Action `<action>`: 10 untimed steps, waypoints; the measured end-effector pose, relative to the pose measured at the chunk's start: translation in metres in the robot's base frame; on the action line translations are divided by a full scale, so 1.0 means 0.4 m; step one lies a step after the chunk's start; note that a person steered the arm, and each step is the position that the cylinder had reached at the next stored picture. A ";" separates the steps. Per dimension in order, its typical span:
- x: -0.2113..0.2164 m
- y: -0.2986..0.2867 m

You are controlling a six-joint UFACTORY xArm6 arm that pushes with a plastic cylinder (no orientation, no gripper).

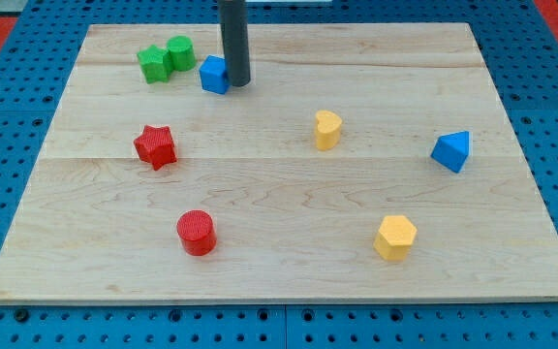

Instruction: Slide the blue triangle slight up and left

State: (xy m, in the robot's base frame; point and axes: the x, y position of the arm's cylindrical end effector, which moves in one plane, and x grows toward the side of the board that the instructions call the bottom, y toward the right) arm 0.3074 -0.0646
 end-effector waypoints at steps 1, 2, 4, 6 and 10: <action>0.000 -0.057; 0.000 -0.099; 0.055 0.266; 0.096 0.762; 0.390 0.701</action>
State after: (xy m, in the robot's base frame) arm 0.4634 0.2159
